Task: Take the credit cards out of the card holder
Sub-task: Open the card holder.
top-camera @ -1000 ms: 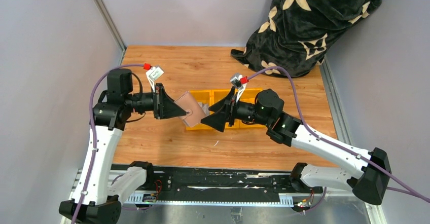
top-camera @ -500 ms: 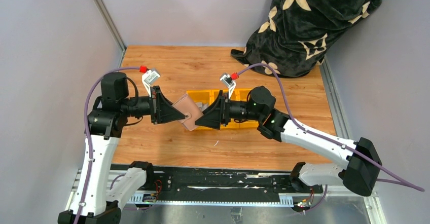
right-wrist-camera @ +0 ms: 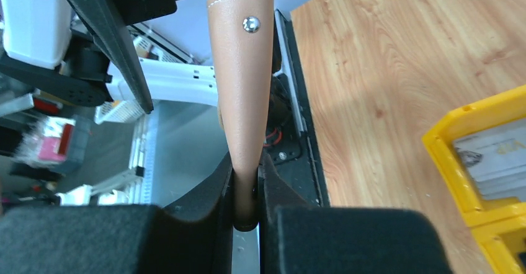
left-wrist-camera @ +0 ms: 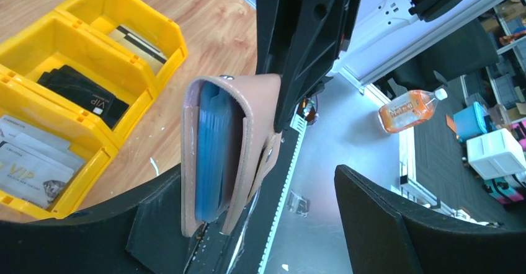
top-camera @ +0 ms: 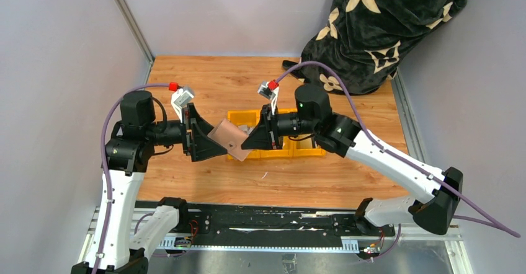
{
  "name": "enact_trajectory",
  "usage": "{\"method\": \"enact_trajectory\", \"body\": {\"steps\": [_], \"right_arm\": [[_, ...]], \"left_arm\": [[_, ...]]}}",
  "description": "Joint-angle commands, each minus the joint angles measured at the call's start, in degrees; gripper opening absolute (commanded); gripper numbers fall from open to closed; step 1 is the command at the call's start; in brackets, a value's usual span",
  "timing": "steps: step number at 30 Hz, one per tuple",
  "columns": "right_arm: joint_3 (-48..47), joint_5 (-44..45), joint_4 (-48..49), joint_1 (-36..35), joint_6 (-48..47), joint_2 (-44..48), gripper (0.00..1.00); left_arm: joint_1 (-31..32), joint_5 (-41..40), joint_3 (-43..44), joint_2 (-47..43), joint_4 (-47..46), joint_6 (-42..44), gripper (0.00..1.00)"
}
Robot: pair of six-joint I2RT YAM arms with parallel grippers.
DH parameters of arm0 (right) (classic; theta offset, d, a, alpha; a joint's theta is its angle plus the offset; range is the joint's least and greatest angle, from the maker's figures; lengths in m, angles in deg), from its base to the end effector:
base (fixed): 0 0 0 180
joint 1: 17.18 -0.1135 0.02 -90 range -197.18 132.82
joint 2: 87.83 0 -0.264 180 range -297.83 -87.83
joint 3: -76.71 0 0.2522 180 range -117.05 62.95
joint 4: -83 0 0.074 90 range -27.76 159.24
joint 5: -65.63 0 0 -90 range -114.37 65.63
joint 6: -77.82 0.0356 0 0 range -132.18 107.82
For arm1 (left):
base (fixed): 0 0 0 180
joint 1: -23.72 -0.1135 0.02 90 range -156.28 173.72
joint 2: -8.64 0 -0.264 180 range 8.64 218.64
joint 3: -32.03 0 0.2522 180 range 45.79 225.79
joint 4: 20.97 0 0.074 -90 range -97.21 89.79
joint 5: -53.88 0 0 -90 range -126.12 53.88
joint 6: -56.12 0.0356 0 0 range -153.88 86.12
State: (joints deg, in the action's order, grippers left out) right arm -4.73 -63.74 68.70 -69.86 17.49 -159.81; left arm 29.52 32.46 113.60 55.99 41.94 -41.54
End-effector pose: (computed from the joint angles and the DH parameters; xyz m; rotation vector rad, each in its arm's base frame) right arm 0.1568 0.2429 0.3974 -0.9522 1.6692 1.5960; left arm 0.1220 -0.0457 0.4077 0.7101 1.8426 -1.3670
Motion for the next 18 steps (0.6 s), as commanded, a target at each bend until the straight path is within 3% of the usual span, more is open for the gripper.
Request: {"method": "enact_trajectory", "body": {"steps": [1,10,12,16,18], "right_arm": [[-11.49,-0.59,-26.76,0.57,-17.65,-3.64,0.00],[-27.30,0.60,-40.92,-2.58,-27.28,-11.67,0.00],[-29.18,0.49,-41.69,-2.81,-27.79,-12.77,0.00],[-31.47,0.44,-42.15,-3.58,-29.19,-13.90,0.00],[-32.22,2.43,-42.19,-3.65,-29.28,-14.05,0.12]], "left_arm": [[-0.09,5.08,-0.82,0.82,0.25,1.91,0.80],[-0.09,6.00,-2.80,1.66,0.25,2.59,0.62],[-0.09,5.97,-2.91,1.84,0.29,2.61,0.52],[-0.09,4.27,-3.02,2.12,0.38,3.15,0.22],[-0.09,3.17,-2.97,2.29,0.35,3.24,0.10]]}}
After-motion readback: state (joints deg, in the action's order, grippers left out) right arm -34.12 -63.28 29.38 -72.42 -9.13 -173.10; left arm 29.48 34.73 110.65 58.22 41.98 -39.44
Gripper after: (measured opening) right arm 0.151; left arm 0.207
